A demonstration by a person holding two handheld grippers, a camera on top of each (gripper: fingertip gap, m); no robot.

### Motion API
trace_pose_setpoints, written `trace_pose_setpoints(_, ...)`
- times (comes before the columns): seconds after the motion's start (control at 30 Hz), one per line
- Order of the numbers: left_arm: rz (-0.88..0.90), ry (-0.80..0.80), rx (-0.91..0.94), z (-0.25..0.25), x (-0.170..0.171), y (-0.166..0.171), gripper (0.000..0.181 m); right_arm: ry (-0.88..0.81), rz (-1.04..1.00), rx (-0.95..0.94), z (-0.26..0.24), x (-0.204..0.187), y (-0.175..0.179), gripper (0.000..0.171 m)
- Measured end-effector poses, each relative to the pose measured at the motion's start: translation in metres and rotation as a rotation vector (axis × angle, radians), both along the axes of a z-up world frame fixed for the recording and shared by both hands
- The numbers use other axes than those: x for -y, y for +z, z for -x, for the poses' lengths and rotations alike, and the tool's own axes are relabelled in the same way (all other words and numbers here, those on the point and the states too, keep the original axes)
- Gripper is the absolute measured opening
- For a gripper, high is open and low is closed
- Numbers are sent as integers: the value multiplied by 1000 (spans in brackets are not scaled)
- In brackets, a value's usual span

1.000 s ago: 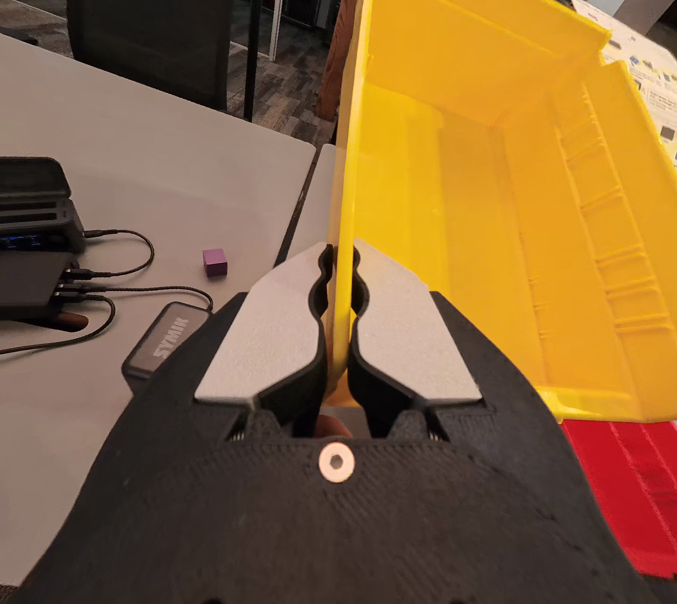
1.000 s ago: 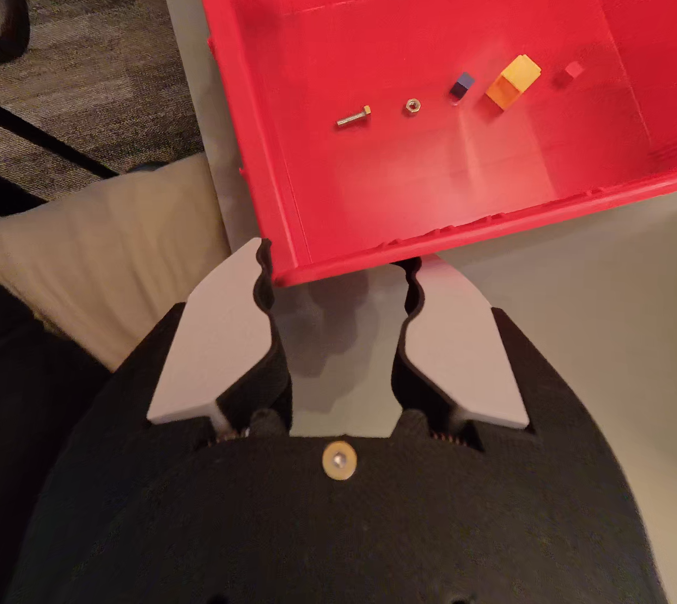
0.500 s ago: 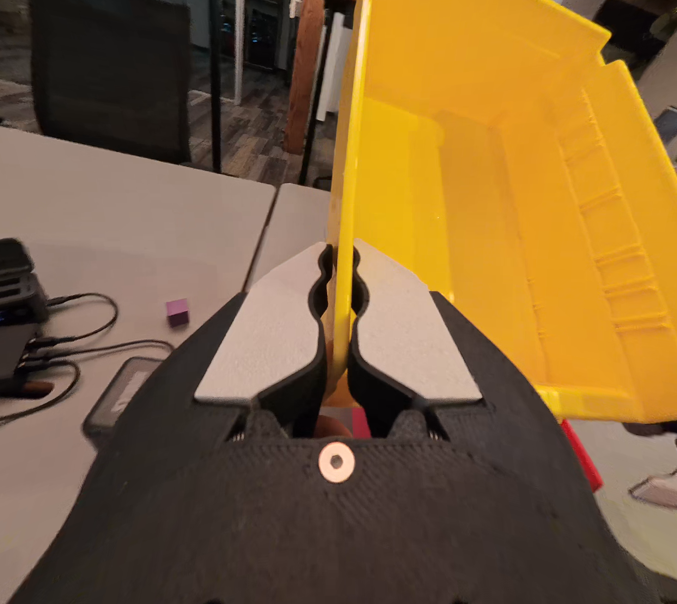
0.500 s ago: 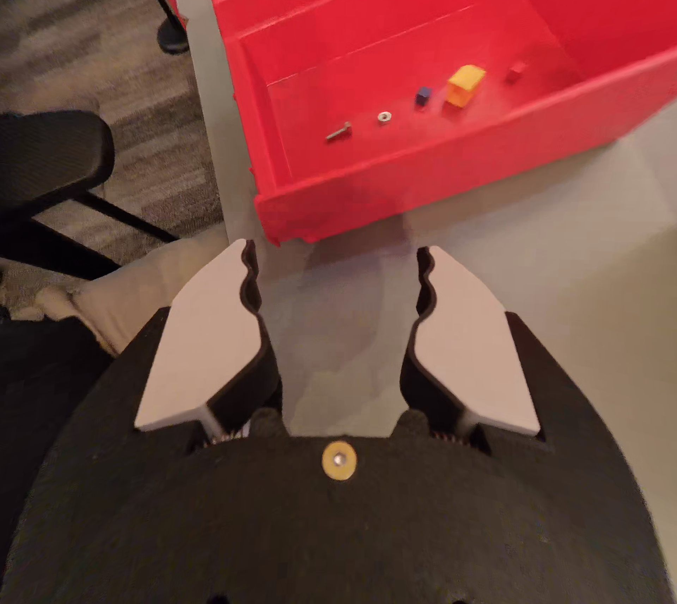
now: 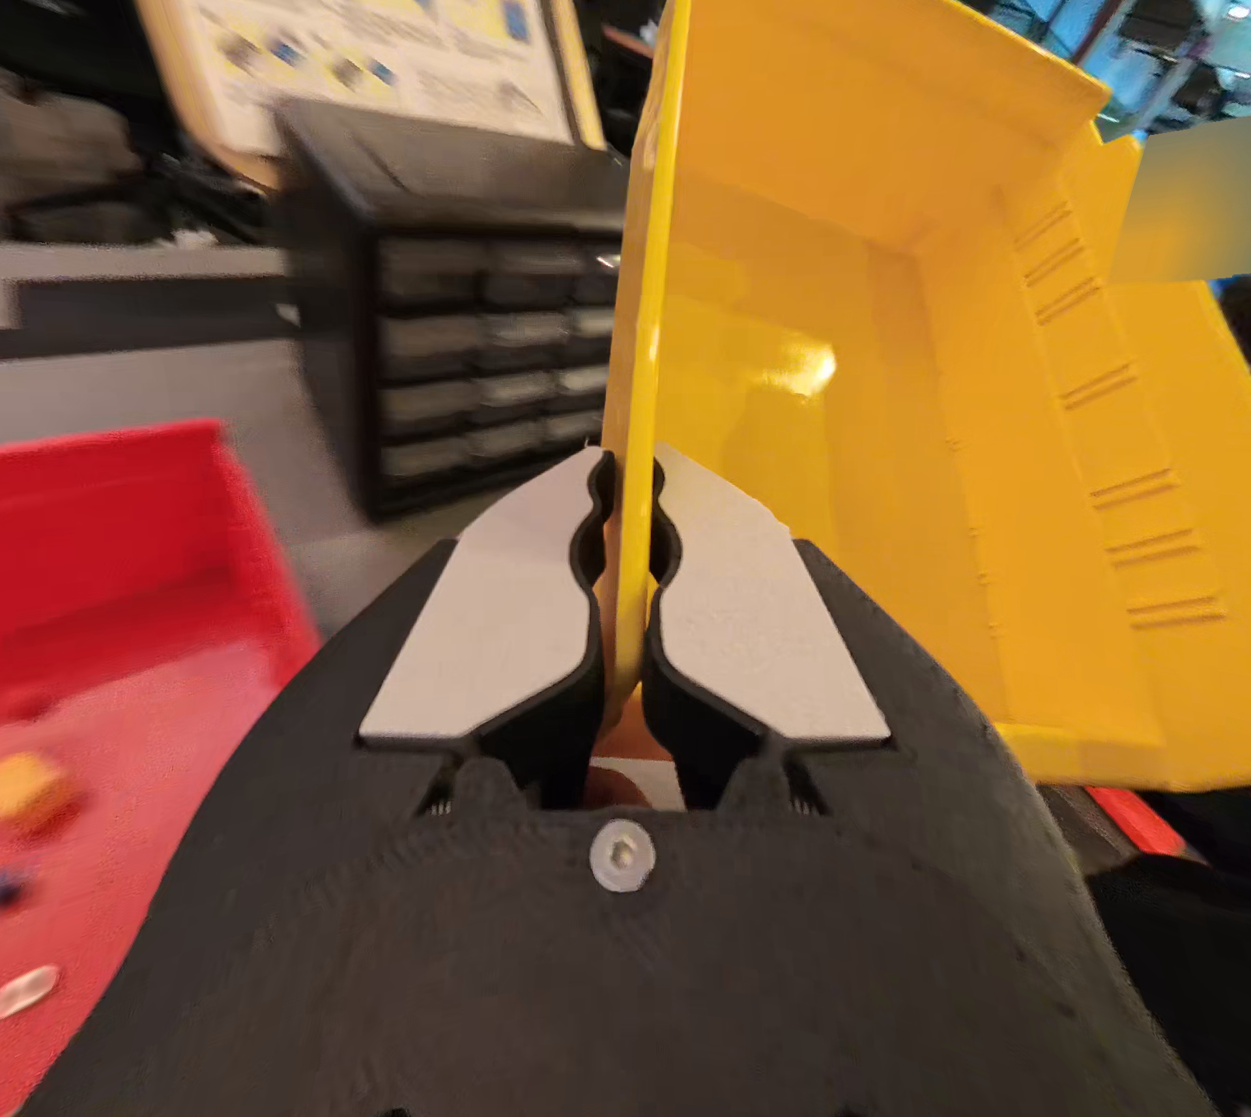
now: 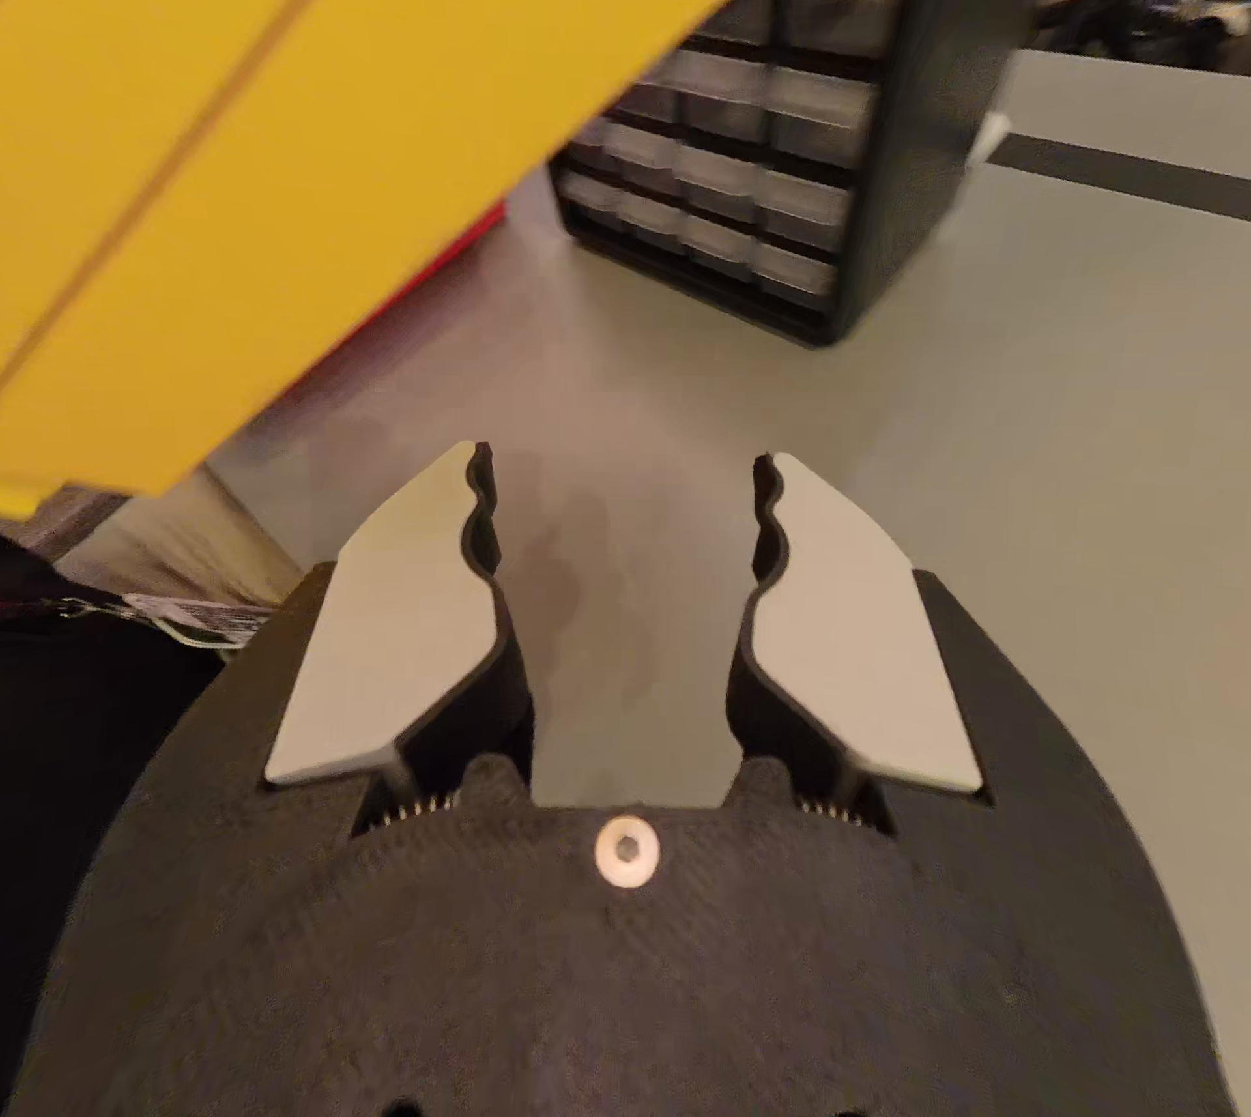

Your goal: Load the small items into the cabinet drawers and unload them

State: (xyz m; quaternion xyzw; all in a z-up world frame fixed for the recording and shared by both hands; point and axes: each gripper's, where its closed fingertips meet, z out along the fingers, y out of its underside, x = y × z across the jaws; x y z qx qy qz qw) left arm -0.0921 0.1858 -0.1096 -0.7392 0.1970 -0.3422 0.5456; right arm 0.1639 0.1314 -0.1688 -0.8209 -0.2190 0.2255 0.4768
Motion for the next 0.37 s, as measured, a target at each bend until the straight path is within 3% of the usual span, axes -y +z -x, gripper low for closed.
trace_pose_setpoints(0.2, 93, -218, -84, -118, 15, -63, 5, -225, -28, -43, -104, 31, 7, 62)
trace_pose_setpoints(0.37, 204, -253, -132, -172, 10, -118, 5, -243, 8, -57, -129, 59, -5, 63)
